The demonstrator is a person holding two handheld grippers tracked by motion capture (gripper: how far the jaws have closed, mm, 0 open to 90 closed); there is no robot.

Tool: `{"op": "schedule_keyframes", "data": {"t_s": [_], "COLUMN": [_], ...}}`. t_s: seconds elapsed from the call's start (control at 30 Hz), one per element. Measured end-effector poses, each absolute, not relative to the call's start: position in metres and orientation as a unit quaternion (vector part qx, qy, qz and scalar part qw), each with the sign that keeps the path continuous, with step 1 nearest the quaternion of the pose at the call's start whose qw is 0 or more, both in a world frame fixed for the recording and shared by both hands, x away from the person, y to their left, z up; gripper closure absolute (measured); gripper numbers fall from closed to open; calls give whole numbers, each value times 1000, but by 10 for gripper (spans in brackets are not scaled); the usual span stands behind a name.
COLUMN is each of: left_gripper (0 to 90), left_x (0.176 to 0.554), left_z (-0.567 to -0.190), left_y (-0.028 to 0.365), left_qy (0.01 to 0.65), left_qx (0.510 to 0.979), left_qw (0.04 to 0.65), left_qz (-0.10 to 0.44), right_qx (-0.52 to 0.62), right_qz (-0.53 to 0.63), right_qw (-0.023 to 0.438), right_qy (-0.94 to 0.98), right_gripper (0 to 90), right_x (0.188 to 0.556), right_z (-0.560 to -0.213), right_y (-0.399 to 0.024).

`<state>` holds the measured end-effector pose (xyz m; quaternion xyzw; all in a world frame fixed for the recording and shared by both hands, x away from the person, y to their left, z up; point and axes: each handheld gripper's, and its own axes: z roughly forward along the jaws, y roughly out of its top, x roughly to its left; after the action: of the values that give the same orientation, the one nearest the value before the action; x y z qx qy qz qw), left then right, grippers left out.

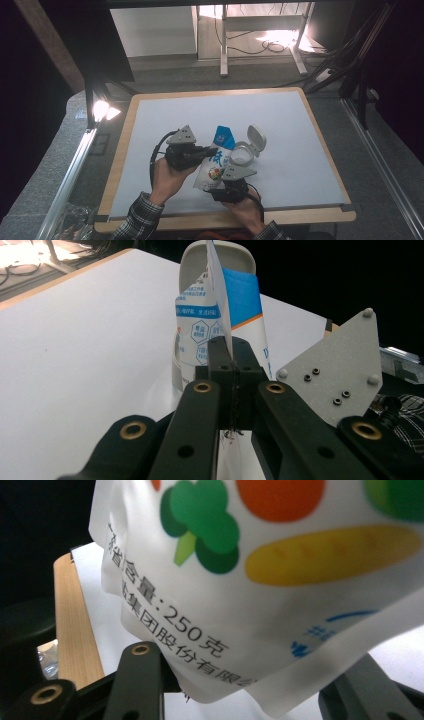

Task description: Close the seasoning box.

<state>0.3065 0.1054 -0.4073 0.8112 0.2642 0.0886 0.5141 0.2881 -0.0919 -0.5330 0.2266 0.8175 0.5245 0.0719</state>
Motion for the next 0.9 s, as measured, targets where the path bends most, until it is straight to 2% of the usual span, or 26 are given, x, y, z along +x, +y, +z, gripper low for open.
{"op": "schedule_keyframes", "data": {"t_s": [0.37, 0.9], "left_gripper": [900, 900], "left_x": [313, 322], "left_z": [-407, -408], "left_y": [97, 86], "left_qy": [262, 261], "left_qx": [816, 819], "left_qw": [509, 506], "left_qz": [85, 76], "right_qx": [230, 230], "right_qz": [532, 534], "right_qw": [41, 35], "right_qy": [814, 813], "right_gripper": [533, 534], "right_x": [289, 291], "right_z": [-533, -533], "right_y": [-93, -95]}}
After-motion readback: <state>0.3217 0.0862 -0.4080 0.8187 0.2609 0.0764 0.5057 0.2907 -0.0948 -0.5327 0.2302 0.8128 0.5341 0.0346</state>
